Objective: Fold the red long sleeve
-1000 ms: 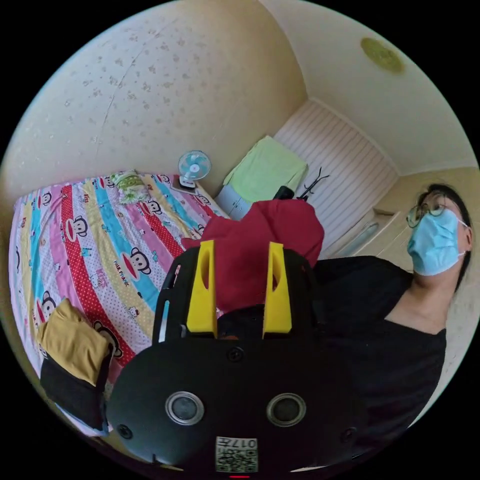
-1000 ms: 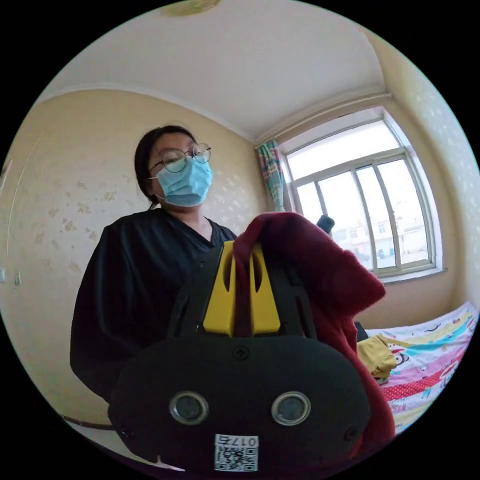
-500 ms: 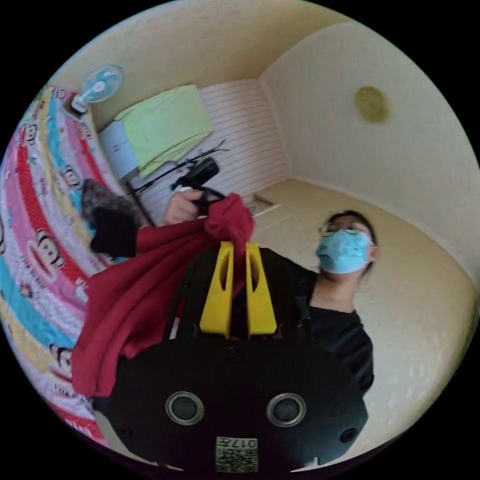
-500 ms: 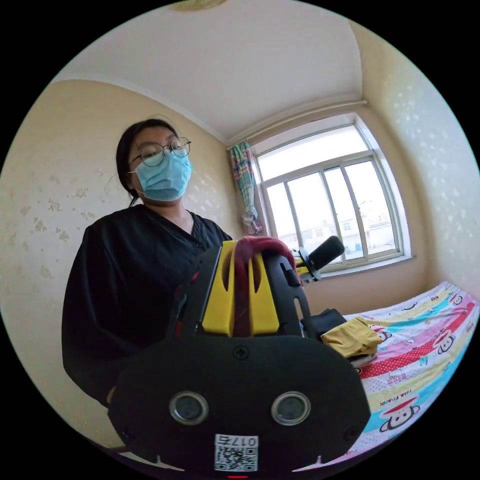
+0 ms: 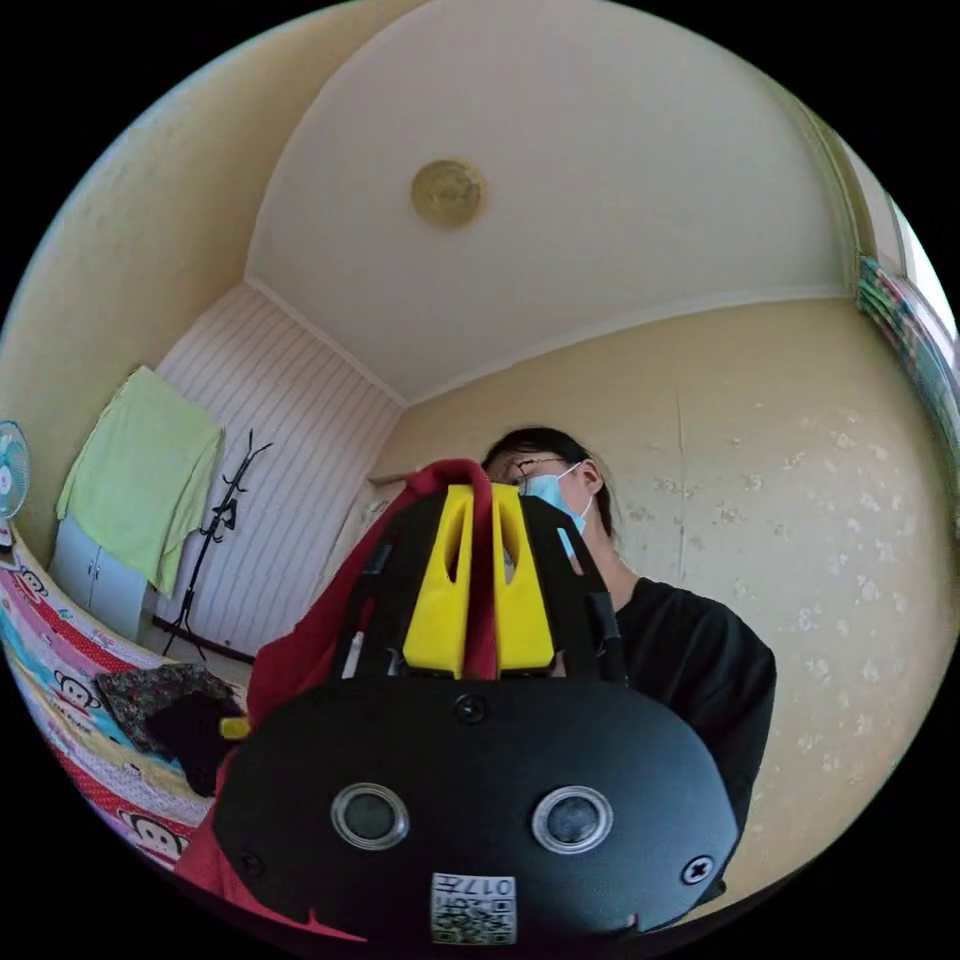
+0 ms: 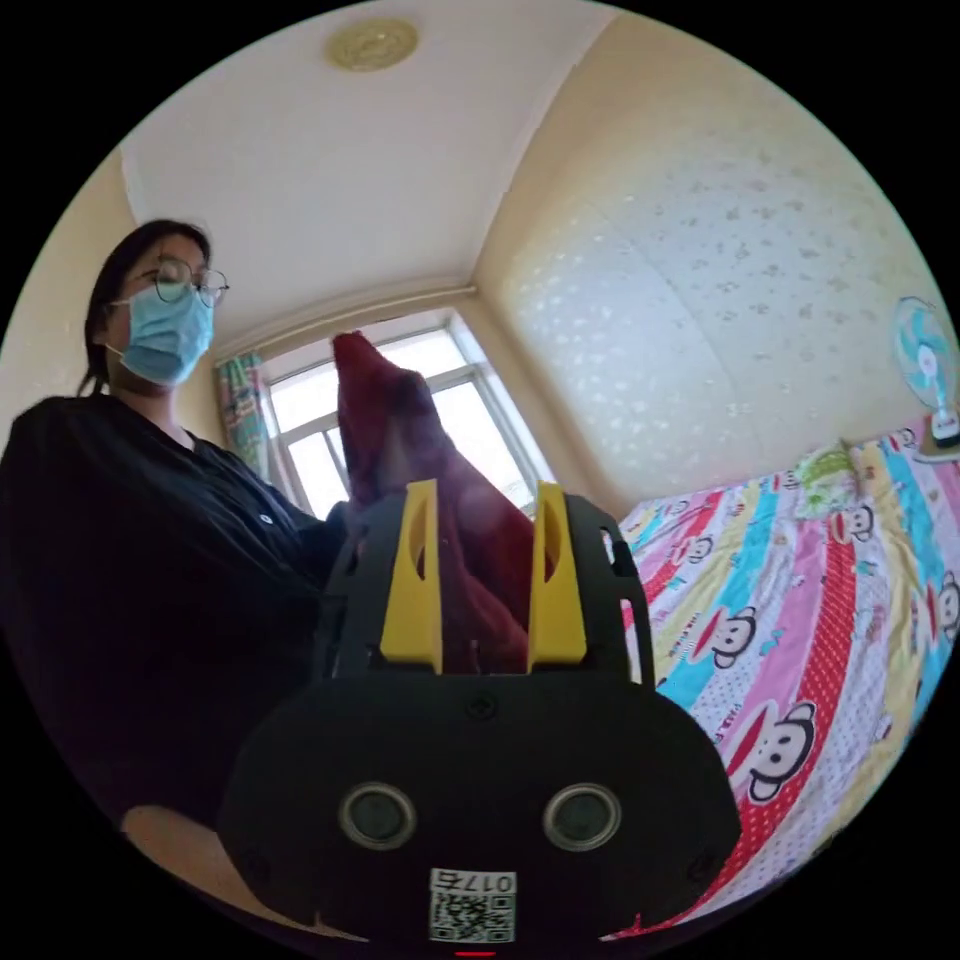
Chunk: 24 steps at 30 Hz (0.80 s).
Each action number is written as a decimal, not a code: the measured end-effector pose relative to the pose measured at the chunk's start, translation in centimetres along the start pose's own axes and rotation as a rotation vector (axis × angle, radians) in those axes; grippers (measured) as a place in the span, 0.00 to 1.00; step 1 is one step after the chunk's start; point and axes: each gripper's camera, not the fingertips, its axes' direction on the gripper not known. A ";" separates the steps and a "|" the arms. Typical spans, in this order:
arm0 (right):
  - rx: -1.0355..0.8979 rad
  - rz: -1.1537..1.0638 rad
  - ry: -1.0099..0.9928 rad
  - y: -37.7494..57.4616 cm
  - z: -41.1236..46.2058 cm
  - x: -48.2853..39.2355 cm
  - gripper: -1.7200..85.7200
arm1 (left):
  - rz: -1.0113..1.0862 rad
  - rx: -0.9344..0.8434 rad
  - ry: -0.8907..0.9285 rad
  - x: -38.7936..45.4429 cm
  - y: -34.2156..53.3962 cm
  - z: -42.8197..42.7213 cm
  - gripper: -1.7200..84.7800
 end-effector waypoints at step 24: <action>-0.186 -0.570 0.046 -21.1 -11.5 -13.8 0.05 | -0.002 0.196 -1.068 33.6 10.2 3.1 0.03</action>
